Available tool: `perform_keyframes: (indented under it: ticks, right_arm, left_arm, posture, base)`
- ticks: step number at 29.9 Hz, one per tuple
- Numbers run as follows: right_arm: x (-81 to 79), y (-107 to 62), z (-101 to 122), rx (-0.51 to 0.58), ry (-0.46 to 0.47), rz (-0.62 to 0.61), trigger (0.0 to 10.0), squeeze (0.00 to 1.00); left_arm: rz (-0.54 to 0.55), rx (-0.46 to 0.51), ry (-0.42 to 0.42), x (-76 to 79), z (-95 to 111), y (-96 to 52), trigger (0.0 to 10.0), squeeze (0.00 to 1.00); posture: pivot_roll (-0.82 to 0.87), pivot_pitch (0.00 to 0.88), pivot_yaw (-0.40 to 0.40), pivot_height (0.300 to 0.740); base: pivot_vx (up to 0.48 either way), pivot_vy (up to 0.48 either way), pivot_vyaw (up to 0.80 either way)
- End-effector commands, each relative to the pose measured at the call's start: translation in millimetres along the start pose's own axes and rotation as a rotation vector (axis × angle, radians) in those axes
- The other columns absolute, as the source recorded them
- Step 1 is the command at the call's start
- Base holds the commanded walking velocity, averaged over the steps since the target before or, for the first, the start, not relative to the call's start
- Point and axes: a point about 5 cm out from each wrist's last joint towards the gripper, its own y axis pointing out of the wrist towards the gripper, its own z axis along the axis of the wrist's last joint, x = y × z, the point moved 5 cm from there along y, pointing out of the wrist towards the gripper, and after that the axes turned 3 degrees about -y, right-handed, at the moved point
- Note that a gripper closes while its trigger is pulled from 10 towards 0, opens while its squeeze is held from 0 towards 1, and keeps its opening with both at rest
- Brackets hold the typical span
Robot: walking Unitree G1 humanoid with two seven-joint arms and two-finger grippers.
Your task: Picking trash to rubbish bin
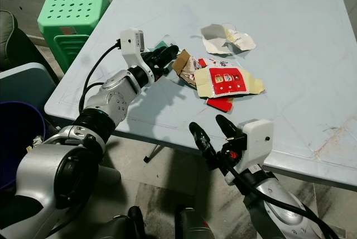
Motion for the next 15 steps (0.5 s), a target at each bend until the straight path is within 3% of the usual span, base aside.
perform_keyframes:
  ticks: [1, 4, 5, 15]
  right_arm:
    - [-7.5, -3.9, 2, -0.005, -0.007, 0.028, 10.0, 0.00]
    - [-9.0, -4.7, 1, -0.009, -0.005, 0.034, 10.0, 0.00]
    - [-10.1, -5.5, 1, -0.013, -0.005, 0.037, 10.0, 0.00]
    - [-10.4, -8.7, -2, -0.031, -0.009, 0.032, 10.0, 0.00]
  left_arm:
    - [-0.032, -0.023, -0.002, 8.8, -3, 3.5, 10.0, 1.00]
    - [-0.049, -0.038, 0.011, 12.5, -7, 4.2, 10.0, 1.00]
    - [-0.046, -0.054, 0.011, 14.0, -12, 4.8, 10.0, 0.00]
    - [-0.074, -0.101, 0.018, 25.6, -27, 7.4, 10.0, 0.00]
  posture:
    - [-0.35, 0.285, -0.022, 0.740]
    - [-0.35, 0.287, -0.019, 0.740]
    - [-0.35, 0.289, -0.019, 0.740]
    - [-0.36, 0.296, -0.017, 0.740]
  base:
    - [0.000, 0.000, 0.00]
    - [0.000, 0.000, 0.00]
    - [0.000, 0.000, 0.00]
    - [0.000, 0.000, 0.00]
